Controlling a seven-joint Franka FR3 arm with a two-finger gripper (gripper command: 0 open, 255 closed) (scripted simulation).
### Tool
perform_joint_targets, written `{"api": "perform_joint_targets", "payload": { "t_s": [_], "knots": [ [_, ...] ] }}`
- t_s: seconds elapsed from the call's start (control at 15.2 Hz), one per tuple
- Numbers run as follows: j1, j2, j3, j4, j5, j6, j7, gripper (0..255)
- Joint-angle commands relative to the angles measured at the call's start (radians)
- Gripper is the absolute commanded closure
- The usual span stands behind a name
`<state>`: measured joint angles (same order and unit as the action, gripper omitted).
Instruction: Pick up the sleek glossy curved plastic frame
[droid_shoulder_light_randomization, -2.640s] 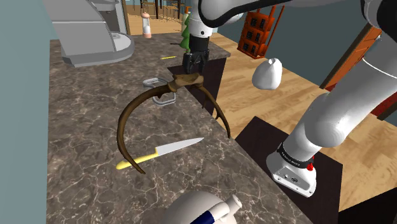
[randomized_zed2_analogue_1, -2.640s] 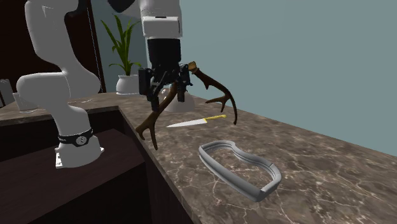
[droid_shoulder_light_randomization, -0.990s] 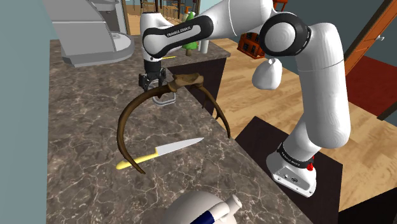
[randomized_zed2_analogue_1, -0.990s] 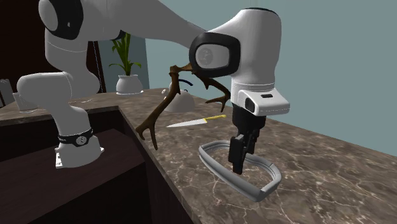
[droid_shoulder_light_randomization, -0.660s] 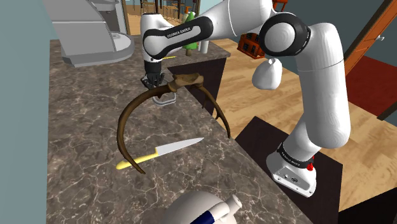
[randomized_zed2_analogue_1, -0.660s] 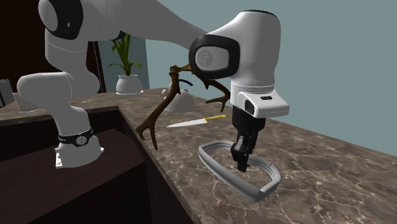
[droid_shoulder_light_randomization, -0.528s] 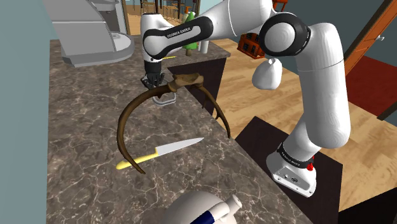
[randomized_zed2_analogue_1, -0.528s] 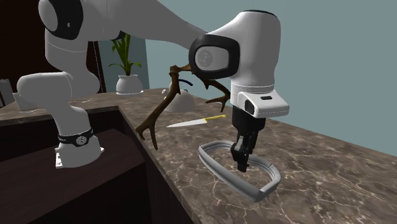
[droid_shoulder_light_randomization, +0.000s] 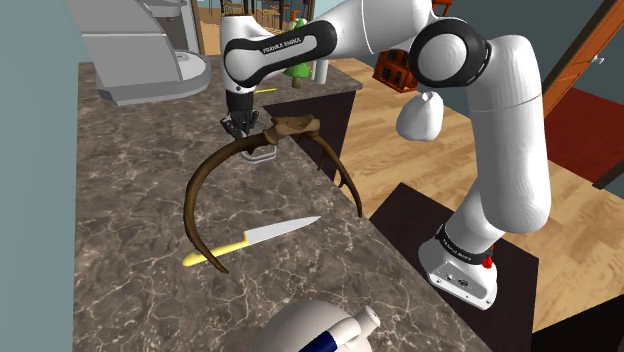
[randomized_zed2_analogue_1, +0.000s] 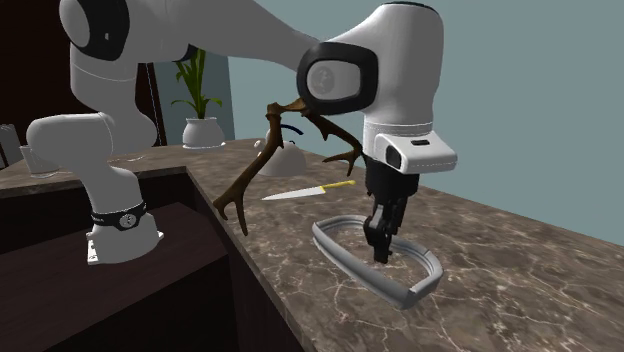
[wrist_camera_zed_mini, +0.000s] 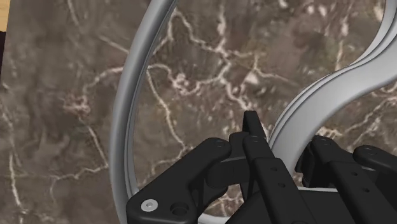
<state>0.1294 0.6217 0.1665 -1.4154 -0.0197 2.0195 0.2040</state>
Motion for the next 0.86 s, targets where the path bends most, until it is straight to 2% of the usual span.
{"api": "perform_joint_targets", "payload": {
  "t_s": [0.0, 0.79],
  "knots": [
    [0.001, -0.008, 0.001, 0.017, 0.001, -0.025, 0.001, 255],
    [0.001, -0.043, 0.004, 0.099, 0.005, -0.142, 0.005, 255]
  ]
}}
